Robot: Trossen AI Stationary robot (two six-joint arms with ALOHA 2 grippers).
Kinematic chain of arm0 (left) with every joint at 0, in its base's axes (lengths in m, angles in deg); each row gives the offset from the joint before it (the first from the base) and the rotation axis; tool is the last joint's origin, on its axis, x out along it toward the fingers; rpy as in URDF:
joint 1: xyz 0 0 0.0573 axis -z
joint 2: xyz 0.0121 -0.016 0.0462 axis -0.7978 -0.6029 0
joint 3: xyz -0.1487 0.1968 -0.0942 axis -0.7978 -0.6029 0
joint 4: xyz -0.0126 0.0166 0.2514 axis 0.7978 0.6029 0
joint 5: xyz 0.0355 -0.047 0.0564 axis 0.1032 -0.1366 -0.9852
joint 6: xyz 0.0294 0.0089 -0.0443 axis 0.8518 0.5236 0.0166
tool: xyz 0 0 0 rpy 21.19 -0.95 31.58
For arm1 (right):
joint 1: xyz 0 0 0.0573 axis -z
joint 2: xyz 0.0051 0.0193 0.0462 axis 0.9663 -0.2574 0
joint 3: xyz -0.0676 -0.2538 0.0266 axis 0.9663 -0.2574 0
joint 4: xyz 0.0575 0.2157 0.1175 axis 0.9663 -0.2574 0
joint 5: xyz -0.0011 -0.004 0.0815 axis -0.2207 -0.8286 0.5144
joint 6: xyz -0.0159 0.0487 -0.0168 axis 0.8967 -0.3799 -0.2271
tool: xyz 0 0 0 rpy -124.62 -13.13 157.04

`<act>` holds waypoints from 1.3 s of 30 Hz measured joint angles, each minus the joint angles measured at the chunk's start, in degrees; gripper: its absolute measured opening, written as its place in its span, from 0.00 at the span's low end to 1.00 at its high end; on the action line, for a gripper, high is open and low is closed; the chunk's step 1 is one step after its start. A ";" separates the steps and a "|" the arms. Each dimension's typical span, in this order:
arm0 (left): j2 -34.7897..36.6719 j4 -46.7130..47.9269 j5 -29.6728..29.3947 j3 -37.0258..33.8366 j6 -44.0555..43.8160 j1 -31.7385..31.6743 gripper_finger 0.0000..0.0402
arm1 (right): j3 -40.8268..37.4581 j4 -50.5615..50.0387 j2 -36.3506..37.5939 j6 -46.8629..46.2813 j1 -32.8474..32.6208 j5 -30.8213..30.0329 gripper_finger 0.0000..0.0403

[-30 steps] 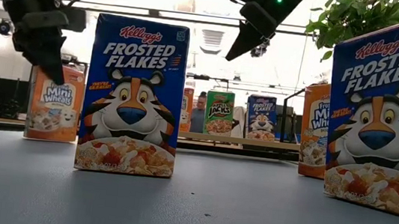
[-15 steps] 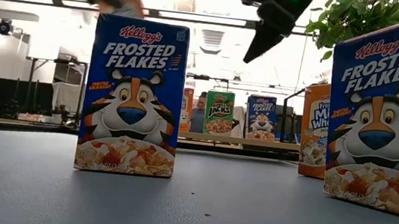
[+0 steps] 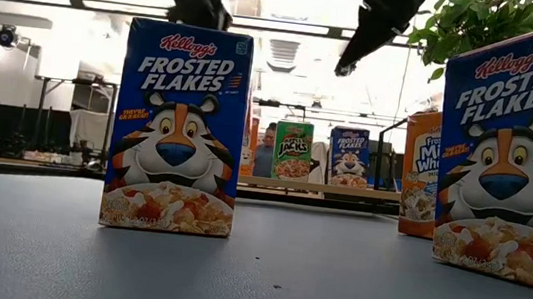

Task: Stack cereal on shelf
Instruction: Put the left orange cereal box on the shelf

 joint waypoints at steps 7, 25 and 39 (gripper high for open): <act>-7.34 -0.91 10.03 3.08 5.12 -8.05 0.27 | -0.96 0.40 0.11 -0.13 -0.32 0.00 0.02; -15.15 -2.00 14.25 6.50 6.90 -17.32 0.37 | -1.07 0.44 0.11 0.02 -0.32 0.00 0.02; -15.13 -2.67 14.16 6.19 7.95 -17.71 0.49 | -1.09 0.44 0.11 -0.52 -0.32 -0.02 0.02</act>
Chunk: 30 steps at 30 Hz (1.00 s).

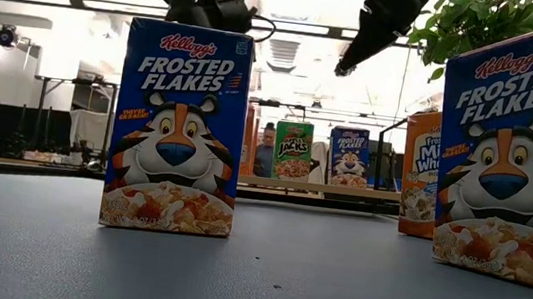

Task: Stack cereal on shelf
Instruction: Put the left orange cereal box on the shelf, then put the left blue cereal box on the shelf

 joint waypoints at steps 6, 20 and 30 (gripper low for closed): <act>0.00 0.16 0.00 2.40 -0.09 0.02 0.52 | 0.00 0.00 0.00 -0.52 0.00 0.00 0.02; 5.96 6.80 5.95 6.26 -7.31 2.87 0.52 | -0.02 0.25 0.00 -3.78 -4.10 0.00 0.02; 22.74 -2.19 10.13 -3.51 -22.27 17.69 0.52 | -0.09 9.25 -2.25 -6.49 -15.16 0.02 0.02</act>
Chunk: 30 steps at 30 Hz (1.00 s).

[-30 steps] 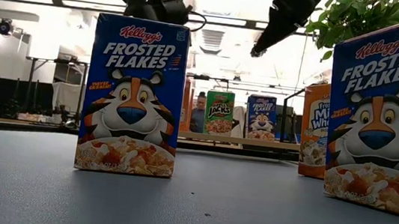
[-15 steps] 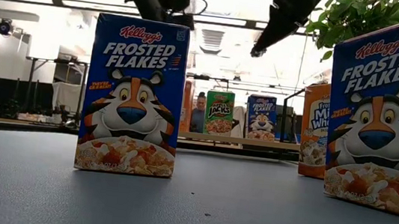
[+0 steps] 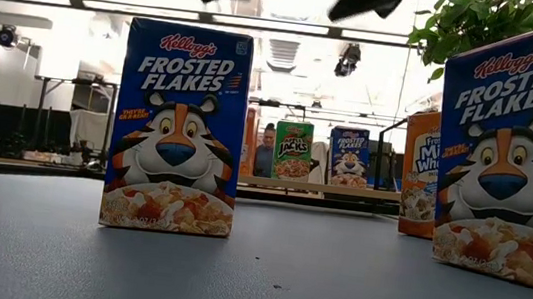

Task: Stack cereal on shelf
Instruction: Put the left blue cereal box on the shelf

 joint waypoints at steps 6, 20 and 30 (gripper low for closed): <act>10.12 -14.79 -3.55 -14.70 -8.81 13.14 0.52 | 0.00 7.22 -4.66 0.63 -4.22 0.03 0.02; 16.43 -24.10 -27.24 -24.92 -17.10 31.73 0.52 | 5.24 15.37 -16.86 1.33 -5.45 7.79 0.43; 16.38 -23.52 -27.29 -24.95 -17.82 32.16 0.52 | 13.86 11.86 -25.09 1.04 -5.45 15.56 0.77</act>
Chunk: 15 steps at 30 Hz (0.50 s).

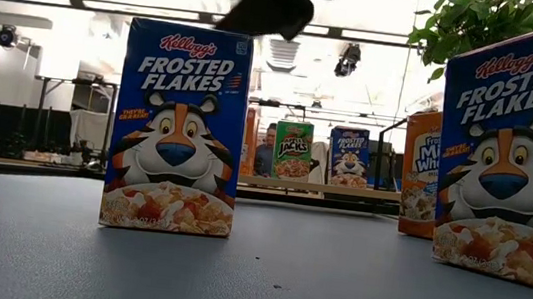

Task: Stack cereal on shelf
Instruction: Put the left blue cereal box on the shelf

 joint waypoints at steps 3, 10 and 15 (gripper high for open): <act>0.09 0.22 0.00 0.00 0.39 0.00 0.52 | 0.36 -0.63 -1.22 -0.99 0.34 -0.02 0.78; 0.11 0.29 0.00 0.00 0.70 -0.02 0.52 | -0.67 -1.90 -1.60 -2.01 1.09 -0.50 0.69; 0.13 0.27 0.00 0.00 0.93 -0.02 0.52 | -0.72 -1.68 -1.58 -2.09 1.02 -0.50 0.54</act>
